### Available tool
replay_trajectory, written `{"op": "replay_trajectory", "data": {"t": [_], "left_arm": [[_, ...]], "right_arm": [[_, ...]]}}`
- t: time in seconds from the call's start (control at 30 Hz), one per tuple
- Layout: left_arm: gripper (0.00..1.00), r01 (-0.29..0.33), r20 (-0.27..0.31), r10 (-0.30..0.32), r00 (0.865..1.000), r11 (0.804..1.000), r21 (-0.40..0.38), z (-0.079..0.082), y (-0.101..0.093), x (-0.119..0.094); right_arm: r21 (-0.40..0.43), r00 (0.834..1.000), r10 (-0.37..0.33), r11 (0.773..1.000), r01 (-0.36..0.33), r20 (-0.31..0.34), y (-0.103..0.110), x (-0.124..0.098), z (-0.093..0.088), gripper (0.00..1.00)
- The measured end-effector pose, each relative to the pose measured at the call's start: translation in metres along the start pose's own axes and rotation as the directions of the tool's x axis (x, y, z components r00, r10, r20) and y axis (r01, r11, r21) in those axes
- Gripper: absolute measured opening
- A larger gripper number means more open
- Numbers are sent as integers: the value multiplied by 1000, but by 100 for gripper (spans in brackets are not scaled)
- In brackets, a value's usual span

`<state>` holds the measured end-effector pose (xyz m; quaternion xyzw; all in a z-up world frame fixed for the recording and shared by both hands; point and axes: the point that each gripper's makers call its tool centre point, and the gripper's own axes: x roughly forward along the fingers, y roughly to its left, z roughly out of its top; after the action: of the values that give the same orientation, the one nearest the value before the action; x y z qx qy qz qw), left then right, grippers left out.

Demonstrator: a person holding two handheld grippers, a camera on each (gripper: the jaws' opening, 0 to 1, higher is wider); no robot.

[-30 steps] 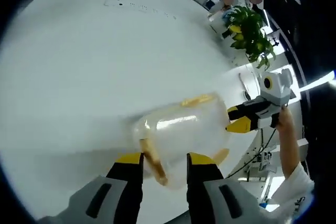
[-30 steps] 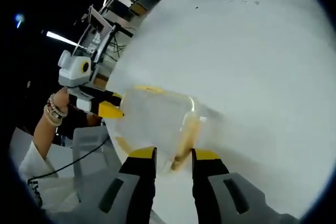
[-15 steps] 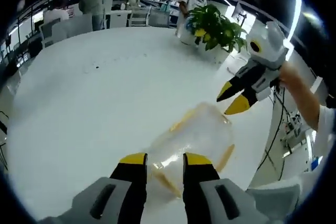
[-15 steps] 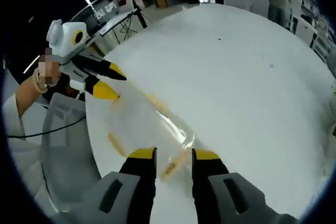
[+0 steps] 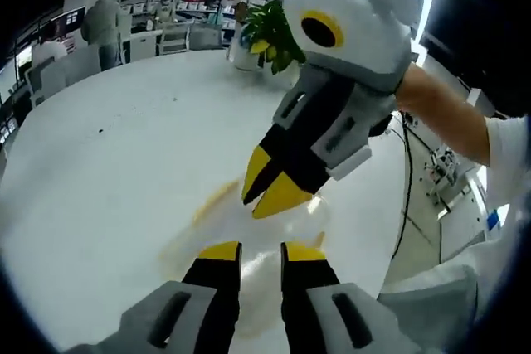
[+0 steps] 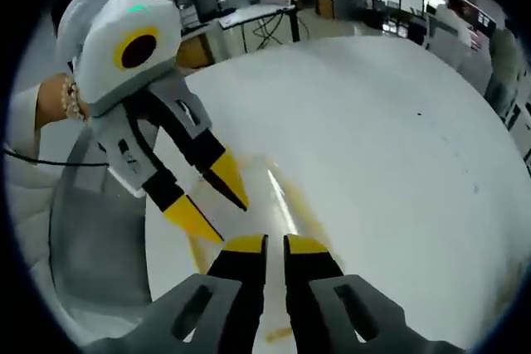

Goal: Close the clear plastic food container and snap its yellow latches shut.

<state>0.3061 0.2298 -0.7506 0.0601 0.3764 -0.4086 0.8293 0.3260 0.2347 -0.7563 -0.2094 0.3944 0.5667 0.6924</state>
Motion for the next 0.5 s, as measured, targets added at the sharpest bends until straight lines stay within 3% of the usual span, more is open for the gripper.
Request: {"op": "replay_trajectory", "data": {"t": [0.17, 0.23, 0.3, 0.4, 0.5], "left_arm": [[17, 25, 10, -26, 1000, 996, 85, -1, -10, 0], [17, -13, 17, 10, 1000, 987, 163, -2, -8, 0], [17, -22, 27, 17, 999, 983, 184, -3, -11, 0], [20, 15, 36, -23, 999, 975, 221, -3, -22, -1], [24, 9, 13, -14, 1000, 943, 332, -9, -25, 3]], "right_arm": [[-41, 1000, 17, 999, -17, 9, -11, 4, 9, 10], [-42, 1000, 13, 999, -13, 7, -16, 5, 11, 13], [-38, 1000, 26, 999, -26, -2, -18, 7, 10, 16], [-46, 998, 57, 997, -58, -31, -19, 9, 5, 20], [-79, 995, 72, 994, -78, -69, -18, 10, -1, 29]]}}
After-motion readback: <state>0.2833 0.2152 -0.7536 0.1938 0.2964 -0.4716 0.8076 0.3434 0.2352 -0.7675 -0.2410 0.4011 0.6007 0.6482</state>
